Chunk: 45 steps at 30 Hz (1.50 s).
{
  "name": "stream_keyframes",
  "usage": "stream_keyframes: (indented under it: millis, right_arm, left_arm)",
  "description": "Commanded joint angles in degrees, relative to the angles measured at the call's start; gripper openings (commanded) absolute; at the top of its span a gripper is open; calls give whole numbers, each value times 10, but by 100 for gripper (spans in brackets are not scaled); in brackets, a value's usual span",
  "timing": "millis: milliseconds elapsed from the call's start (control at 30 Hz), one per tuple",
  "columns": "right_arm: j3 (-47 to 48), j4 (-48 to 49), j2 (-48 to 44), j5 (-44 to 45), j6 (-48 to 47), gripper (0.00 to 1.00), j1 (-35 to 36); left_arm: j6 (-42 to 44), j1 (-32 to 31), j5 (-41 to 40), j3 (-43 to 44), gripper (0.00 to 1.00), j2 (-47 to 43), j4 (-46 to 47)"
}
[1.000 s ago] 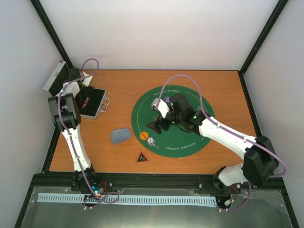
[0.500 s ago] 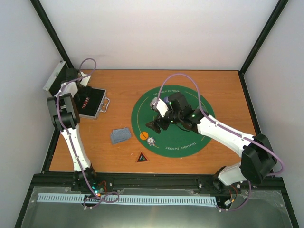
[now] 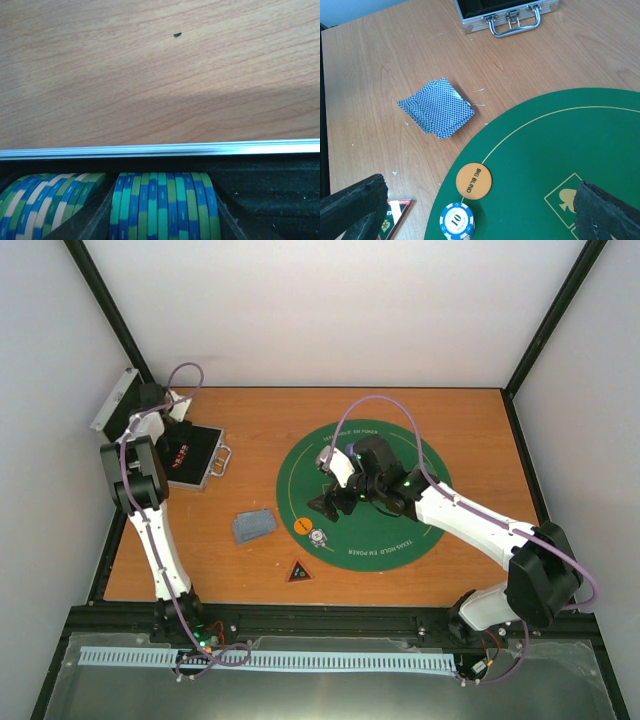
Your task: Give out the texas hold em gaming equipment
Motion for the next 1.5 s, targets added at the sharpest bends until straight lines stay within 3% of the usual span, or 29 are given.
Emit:
stream_keyframes:
  millis: [0, 233, 500, 700, 933, 1233, 1467]
  right_arm:
    - [9, 3, -10, 0, -5, 100, -1]
    - [15, 7, -34, 30, 1, 100, -1]
    - [41, -35, -74, 110, -29, 100, -1]
    - [47, -45, -107, 151, -108, 100, 20]
    - [41, -26, -99, 198, -201, 100, 77]
    - [76, 32, -11, 144, -267, 100, 86]
    - [132, 41, 78, 79, -274, 96, 86]
  left_arm:
    - [-15, 4, 26, -9, 1, -27, 1]
    - [-28, 4, 77, -92, 1, -176, 18]
    - [-56, -16, 254, -188, 1, -342, -36]
    - [-87, -102, 396, -253, 1, -438, -109]
    - [-162, -207, 525, -293, 1, -471, -137]
    - [-326, -231, 620, -422, 1, -488, 6]
    - [-411, -231, 652, -461, 1, -450, 63]
